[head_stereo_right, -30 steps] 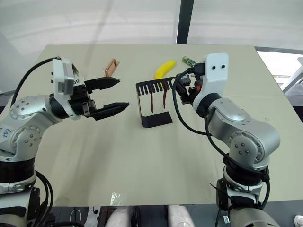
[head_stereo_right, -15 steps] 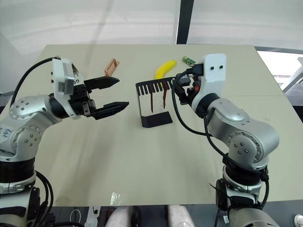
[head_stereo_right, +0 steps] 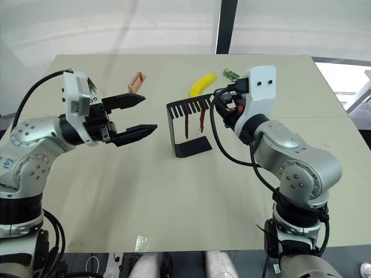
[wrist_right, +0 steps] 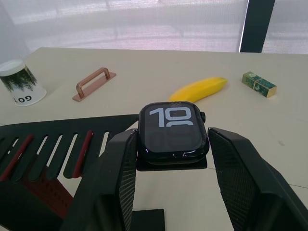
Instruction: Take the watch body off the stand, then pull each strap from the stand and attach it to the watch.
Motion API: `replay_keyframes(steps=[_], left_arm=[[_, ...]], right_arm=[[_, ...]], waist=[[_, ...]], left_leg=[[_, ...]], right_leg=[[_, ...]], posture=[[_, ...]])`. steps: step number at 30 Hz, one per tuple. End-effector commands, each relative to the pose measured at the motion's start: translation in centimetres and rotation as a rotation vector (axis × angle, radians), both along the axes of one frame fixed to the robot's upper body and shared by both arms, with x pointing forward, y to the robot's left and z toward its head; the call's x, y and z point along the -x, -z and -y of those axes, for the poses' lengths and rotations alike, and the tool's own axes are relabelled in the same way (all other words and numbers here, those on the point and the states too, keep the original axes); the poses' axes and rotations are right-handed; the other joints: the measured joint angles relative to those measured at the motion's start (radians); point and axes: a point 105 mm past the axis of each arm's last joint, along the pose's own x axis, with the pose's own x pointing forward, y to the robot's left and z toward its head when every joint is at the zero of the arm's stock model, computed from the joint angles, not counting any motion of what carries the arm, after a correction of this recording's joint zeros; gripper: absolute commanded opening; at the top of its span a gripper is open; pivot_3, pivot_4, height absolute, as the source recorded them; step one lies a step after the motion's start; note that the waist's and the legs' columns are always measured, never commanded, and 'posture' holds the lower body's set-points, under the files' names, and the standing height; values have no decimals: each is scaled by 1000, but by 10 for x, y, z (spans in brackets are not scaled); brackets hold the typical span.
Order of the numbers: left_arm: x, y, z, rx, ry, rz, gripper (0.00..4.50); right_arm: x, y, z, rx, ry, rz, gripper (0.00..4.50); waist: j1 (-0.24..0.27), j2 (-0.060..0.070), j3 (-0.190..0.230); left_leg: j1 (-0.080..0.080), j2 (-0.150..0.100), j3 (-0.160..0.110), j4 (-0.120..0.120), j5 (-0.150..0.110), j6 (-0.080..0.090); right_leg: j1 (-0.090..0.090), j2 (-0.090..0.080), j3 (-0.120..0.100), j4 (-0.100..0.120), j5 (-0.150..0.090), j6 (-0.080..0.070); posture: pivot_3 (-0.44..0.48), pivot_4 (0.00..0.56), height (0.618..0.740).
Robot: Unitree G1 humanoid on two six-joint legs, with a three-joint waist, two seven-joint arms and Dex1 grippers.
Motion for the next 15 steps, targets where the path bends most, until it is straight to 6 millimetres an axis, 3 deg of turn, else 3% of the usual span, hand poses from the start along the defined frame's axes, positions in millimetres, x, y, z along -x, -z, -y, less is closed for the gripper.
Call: replay_keyframes(steps=[1, 6, 15], left_arm=[[5, -10, -2, 6, -5, 65, 4500], [5, -9, -1, 7, 3, 64, 4500], [6, -9, 2, 9, 18, 69, 4500]], right_arm=[[7, -18, 2, -1, -12, 87, 2438], [12, -29, -1, -5, -43, 136, 2438], [13, -28, 2, 8, -41, 138, 2438]], waist=[[0, 0, 0], [0, 0, 0], [0, 0, 0]], left_leg=[[0, 0, 0, 0, 0, 0], [0, 0, 0, 0, 0, 0], [-1, 0, 0, 0, 0, 0]], right_leg=[[0, 0, 0, 0, 0, 0], [0, 0, 0, 0, 0, 0], [-1, 0, 0, 0, 0, 0]], posture=[[0, 150, 740], [0, 150, 740], [0, 150, 740]])
